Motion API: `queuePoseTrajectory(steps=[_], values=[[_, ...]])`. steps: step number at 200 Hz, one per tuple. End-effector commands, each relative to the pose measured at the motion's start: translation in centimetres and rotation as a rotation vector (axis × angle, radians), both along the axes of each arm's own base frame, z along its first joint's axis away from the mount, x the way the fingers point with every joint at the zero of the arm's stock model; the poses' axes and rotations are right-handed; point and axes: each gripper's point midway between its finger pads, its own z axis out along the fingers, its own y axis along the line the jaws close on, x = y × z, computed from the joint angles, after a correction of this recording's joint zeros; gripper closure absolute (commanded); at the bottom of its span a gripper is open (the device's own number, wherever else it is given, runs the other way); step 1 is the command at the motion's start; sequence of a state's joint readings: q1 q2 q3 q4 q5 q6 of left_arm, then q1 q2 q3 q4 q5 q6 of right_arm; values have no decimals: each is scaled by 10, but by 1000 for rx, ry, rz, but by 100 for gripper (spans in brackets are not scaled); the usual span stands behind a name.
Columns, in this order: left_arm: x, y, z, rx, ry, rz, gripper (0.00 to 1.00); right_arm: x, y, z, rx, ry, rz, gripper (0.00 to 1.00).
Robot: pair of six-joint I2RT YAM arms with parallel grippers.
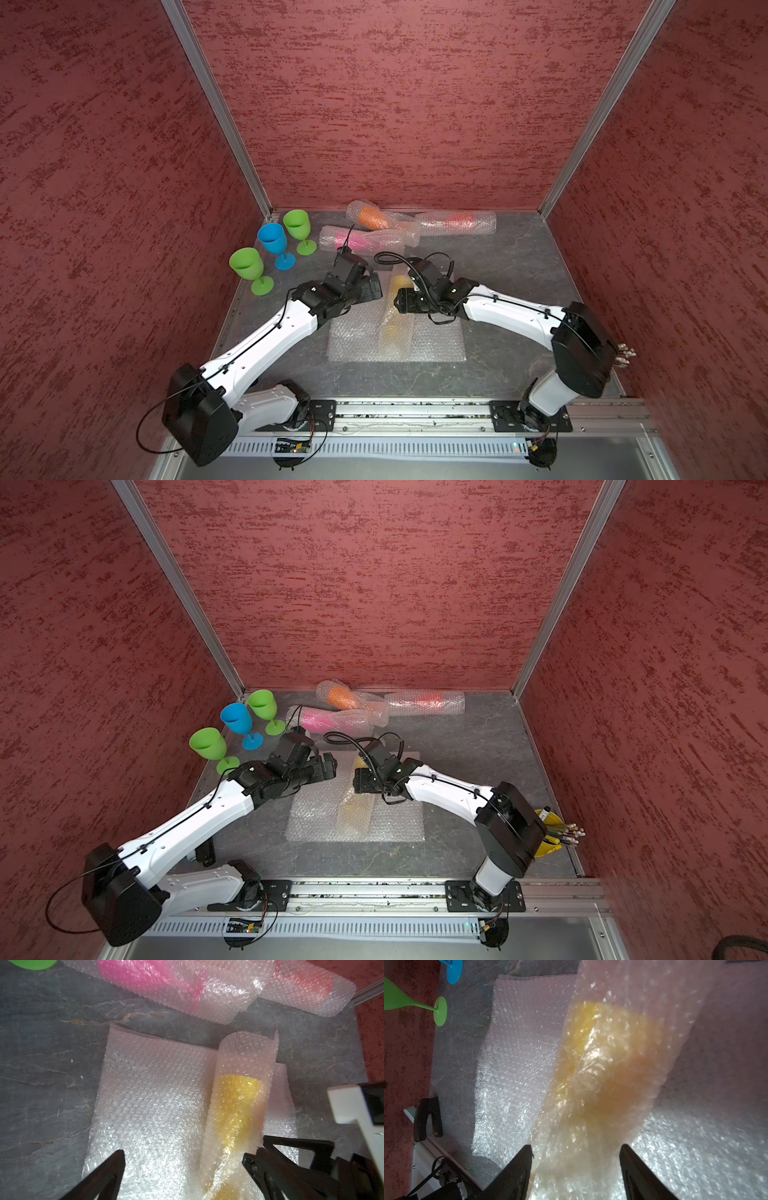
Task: Unpack wine glasses from bubble wrap
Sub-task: Unwrap the bubble wrap.
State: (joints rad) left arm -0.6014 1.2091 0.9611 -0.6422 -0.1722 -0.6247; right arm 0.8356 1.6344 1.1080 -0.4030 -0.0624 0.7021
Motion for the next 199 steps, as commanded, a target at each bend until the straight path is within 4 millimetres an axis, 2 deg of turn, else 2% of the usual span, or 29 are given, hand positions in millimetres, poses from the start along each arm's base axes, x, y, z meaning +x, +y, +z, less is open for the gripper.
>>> queuePoseTrajectory(steps=[1, 36, 65, 76, 85, 115, 153, 199], values=[[1, -3, -6, -17, 8, 18, 1, 2, -8, -7, -29, -30, -39, 39], [-3, -10, -14, -36, 23, -2, 2, -3, -22, 0, 3, -80, -72, 58], [-11, -40, -23, -26, 54, -123, 4, -7, -24, 12, 58, -127, -58, 71], [-15, -54, -27, -26, 69, -176, 5, -8, -24, 11, 66, -136, -47, 76], [-19, -67, -29, -37, 84, -224, 5, -9, -24, 23, 100, -166, -38, 77], [-25, -91, -37, -88, 116, -301, 8, -12, -24, 29, 141, -198, -20, 78], [-29, -110, -49, -168, 157, -342, 15, -13, -28, 22, 144, -197, -20, 81], [-32, -119, -70, -217, 214, -344, 27, -9, -34, 15, 176, -194, -49, 84]])
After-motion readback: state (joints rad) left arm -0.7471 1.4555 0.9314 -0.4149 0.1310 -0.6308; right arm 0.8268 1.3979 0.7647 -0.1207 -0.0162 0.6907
